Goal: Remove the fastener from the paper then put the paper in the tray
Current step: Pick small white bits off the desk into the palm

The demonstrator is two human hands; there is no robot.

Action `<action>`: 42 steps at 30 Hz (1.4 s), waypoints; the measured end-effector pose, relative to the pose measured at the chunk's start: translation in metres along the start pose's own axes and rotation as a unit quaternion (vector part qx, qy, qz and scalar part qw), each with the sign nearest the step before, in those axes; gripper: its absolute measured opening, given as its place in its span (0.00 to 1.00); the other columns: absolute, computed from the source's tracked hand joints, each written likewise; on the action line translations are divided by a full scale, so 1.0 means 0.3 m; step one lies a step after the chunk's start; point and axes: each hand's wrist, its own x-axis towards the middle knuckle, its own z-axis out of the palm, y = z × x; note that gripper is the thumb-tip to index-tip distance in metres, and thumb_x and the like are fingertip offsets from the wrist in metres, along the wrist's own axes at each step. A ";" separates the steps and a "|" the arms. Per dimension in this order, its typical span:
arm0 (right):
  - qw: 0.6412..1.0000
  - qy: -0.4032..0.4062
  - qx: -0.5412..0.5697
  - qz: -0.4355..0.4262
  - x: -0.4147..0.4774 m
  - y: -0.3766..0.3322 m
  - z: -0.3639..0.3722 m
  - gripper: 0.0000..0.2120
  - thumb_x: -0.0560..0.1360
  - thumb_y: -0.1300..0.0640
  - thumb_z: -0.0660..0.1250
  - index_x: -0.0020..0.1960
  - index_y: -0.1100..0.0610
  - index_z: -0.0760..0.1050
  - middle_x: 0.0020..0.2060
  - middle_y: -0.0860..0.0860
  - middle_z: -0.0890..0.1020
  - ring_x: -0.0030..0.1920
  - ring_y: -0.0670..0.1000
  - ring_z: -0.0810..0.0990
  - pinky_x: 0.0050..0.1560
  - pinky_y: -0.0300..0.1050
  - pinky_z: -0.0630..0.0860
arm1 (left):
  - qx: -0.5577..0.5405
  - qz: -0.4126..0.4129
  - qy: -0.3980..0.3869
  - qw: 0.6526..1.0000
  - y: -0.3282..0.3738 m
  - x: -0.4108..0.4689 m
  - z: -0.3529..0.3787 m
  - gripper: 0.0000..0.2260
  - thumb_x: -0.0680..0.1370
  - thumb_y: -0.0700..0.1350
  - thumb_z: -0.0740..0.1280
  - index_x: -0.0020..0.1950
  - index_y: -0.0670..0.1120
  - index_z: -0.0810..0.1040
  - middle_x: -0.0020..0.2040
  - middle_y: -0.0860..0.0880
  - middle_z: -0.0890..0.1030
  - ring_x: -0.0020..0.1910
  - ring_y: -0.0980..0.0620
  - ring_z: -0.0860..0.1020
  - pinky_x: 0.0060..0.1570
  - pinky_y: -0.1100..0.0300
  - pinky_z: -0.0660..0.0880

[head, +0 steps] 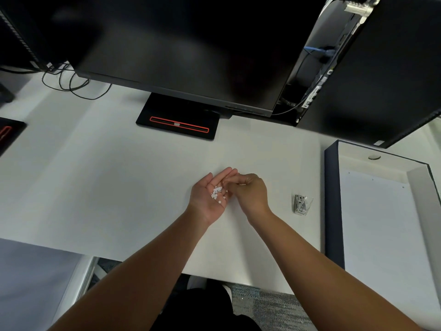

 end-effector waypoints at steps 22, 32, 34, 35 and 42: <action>0.994 0.047 0.008 -0.094 -0.125 0.091 -0.048 0.05 0.74 0.60 0.66 0.43 0.53 0.78 0.45 0.48 0.78 0.44 0.43 0.74 0.42 0.27 0.68 | -0.016 -0.008 0.018 1.000 -0.087 -0.097 -0.074 0.20 0.83 0.46 0.52 0.59 0.35 0.78 0.57 0.38 0.82 0.54 0.45 0.82 0.53 0.55 0.75; 0.980 -0.003 -0.123 -0.154 -0.160 0.194 -0.045 0.07 0.75 0.61 0.66 0.52 0.52 0.77 0.48 0.46 0.77 0.49 0.46 0.74 0.50 0.32 0.68 | -0.078 0.030 -0.007 0.997 -0.019 -0.135 -0.144 0.20 0.82 0.45 0.53 0.57 0.32 0.77 0.56 0.35 0.81 0.50 0.40 0.83 0.57 0.48 0.75; 0.970 -0.017 -0.171 -0.170 -0.164 0.210 -0.040 0.10 0.75 0.60 0.65 0.57 0.56 0.77 0.52 0.50 0.77 0.53 0.48 0.73 0.57 0.38 0.69 | -0.080 0.043 -0.012 0.996 -0.003 -0.144 -0.146 0.20 0.82 0.45 0.53 0.55 0.32 0.80 0.56 0.36 0.82 0.50 0.40 0.83 0.56 0.48 0.77; 0.964 -0.022 -0.195 -0.177 -0.169 0.219 -0.038 0.12 0.76 0.60 0.65 0.59 0.56 0.76 0.54 0.51 0.78 0.55 0.50 0.73 0.59 0.40 0.68 | -0.080 0.050 -0.015 0.995 0.004 -0.151 -0.146 0.21 0.82 0.45 0.53 0.54 0.32 0.81 0.56 0.36 0.82 0.51 0.40 0.83 0.57 0.48 0.77; 0.921 -0.018 -0.314 -0.231 -0.122 0.218 -0.040 0.18 0.76 0.55 0.64 0.64 0.58 0.73 0.58 0.56 0.78 0.59 0.58 0.75 0.59 0.47 0.69 | -0.114 0.098 -0.015 0.989 0.058 -0.188 -0.216 0.21 0.82 0.44 0.54 0.50 0.32 0.82 0.57 0.37 0.81 0.54 0.42 0.82 0.55 0.51 0.75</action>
